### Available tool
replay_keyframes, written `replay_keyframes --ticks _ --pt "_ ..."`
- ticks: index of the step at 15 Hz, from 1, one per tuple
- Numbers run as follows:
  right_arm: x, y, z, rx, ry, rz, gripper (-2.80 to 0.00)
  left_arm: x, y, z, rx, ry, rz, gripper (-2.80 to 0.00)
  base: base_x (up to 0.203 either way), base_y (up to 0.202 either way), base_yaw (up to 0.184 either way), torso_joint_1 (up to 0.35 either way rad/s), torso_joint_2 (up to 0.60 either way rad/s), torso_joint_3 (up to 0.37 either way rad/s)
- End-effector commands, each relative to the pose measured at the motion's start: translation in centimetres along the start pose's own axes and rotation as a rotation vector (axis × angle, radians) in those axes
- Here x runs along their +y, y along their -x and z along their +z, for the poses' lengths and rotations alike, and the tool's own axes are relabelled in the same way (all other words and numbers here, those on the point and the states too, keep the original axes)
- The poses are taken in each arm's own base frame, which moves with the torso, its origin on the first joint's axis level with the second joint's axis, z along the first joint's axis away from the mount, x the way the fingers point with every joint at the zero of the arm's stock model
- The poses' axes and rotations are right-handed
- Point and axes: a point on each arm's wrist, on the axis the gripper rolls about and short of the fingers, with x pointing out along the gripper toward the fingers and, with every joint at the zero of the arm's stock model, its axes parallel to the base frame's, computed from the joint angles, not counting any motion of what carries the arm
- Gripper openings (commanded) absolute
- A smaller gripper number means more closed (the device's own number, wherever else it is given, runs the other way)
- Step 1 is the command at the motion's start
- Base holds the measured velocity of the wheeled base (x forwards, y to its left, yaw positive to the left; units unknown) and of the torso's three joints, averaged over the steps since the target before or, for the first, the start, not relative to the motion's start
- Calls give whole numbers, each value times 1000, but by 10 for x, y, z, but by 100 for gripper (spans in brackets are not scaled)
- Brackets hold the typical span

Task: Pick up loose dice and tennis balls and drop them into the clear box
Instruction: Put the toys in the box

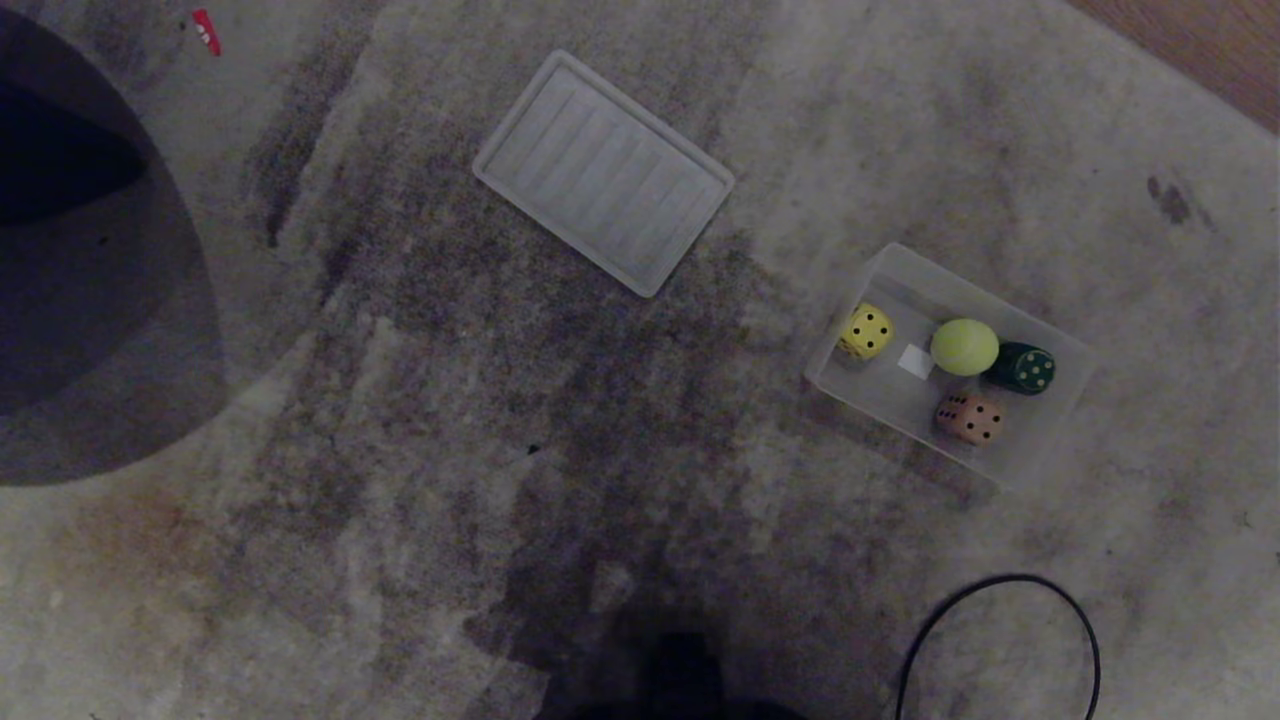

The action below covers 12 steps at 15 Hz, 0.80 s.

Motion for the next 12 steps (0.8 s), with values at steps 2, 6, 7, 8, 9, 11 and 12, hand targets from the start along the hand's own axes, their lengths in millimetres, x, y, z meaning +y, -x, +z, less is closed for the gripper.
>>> replay_keyframes --ticks 2,6,7,8,9,11,12 --pt "0 0 0 -1 16 2 -280 0 0 0 2 2 2 -280 0 0 0 5 2 -73" --pt "1 0 0 4 82 26 -280 0 0 0 2 2 2 -280 0 0 0 0 1 -7" --pt "1 2 5 3 82 22 -280 0 0 0 2 2 2 -280 0 0 0 0 0 0" --pt "2 4 17 2 80 20 -280 0 0 0 2 2 2 -280 0 0 0 0 0 0" --pt "3 7 34 8 72 18 -280 0 0 0 2 2 3 -280 0 0 0 0 0 0" --pt "5 -3 61 152 23 8 -280 0 0 0 2 2 2 -280 0 0 0 0 0 0" --pt "5 -14 70 228 -1 0 -280 0 0 0 2 2 2 -280 0 0 0 0 0 0"
